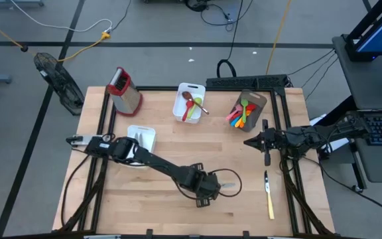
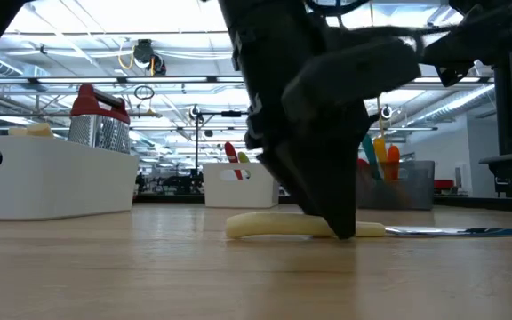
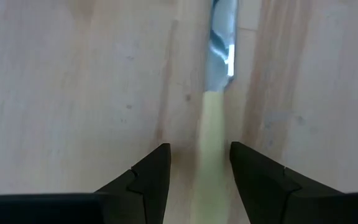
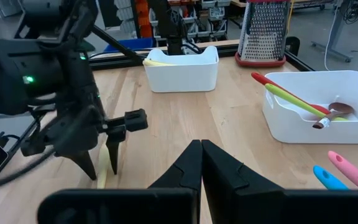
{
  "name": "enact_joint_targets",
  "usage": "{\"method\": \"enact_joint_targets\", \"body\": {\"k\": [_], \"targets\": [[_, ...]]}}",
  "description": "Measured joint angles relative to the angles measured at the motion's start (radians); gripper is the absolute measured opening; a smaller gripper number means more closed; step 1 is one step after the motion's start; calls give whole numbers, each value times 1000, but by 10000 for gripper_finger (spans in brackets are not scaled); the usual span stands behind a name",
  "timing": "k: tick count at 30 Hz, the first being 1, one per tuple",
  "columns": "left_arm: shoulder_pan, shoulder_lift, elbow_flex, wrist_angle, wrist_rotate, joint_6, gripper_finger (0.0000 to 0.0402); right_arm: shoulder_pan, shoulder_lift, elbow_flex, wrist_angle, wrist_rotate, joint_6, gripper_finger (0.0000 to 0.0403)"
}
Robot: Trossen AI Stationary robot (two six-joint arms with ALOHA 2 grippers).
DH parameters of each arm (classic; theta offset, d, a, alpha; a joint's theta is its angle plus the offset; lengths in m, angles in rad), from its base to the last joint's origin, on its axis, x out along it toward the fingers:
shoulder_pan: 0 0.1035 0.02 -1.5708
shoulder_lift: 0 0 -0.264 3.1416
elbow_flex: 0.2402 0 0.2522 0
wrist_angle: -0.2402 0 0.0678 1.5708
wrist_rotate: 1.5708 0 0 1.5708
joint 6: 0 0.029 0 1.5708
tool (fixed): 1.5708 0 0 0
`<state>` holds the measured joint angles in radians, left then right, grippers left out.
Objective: Pick & Place Kitchen Items
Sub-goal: Put the yellow knife into the bottom white bin
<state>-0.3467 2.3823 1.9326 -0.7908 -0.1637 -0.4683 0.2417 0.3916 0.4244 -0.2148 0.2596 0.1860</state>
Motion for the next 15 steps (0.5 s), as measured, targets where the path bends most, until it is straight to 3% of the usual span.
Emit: {"method": "enact_joint_targets", "body": {"k": [4, 12, 15], "targets": [[-4, -5, -34, 12, 31, -5, 172, 0, 0, 0, 0, 0, 0, 4], [-16, -5, -54, -11, -11, -12, 171, 0, 0, 0, 0, 0, 0, 4], [-17, -3, -54, -16, -31, -12, 152, 0, 0, 0, 0, 0, 0, 4]]}}
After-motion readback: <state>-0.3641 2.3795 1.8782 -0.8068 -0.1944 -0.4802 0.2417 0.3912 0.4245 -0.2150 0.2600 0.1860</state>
